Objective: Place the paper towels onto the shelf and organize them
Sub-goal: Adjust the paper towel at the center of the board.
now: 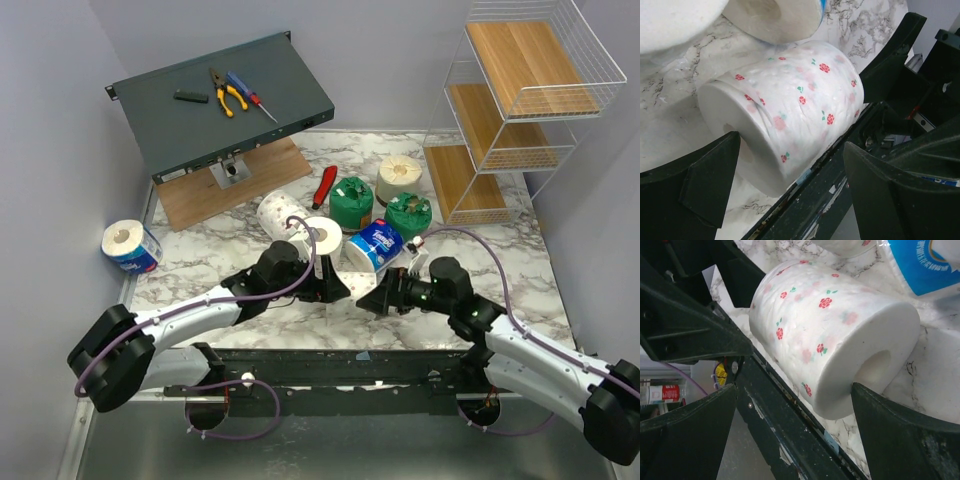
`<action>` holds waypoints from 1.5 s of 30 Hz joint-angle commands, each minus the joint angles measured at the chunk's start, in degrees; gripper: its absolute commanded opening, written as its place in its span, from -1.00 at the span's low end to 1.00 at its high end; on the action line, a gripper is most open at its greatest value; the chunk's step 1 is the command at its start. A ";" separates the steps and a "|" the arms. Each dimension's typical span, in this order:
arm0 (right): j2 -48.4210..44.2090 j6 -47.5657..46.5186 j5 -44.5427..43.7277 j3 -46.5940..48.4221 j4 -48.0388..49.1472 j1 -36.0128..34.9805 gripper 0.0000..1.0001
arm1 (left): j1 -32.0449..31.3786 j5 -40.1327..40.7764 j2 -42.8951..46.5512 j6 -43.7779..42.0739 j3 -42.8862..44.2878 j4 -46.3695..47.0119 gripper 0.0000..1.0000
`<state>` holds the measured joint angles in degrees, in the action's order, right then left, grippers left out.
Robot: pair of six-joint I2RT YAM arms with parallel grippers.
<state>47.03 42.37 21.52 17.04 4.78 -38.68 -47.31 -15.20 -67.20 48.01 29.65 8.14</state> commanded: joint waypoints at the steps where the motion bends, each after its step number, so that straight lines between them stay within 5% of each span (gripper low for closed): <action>1: -2.70 -1.52 3.99 -1.02 -0.69 -0.42 0.97 | -0.24 1.18 -1.25 -0.04 1.83 1.32 0.60; 15: -9.81 1.97 -13.89 -0.91 -10.21 -0.39 1.00 | 0.18 7.15 7.58 -0.09 0.77 -6.02 0.61; 24: -8.74 3.25 -7.77 -3.71 4.13 -0.25 0.99 | 0.18 8.16 15.08 0.33 -2.43 -9.59 0.63; 45: 0.68 3.33 -3.89 -8.24 16.50 0.69 0.85 | 0.19 9.47 18.68 1.81 -5.32 -10.38 0.64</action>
<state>47.13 45.19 15.22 10.31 16.60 -38.24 -47.31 -7.27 -48.97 49.39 24.99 -2.13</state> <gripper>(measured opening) 0.939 0.821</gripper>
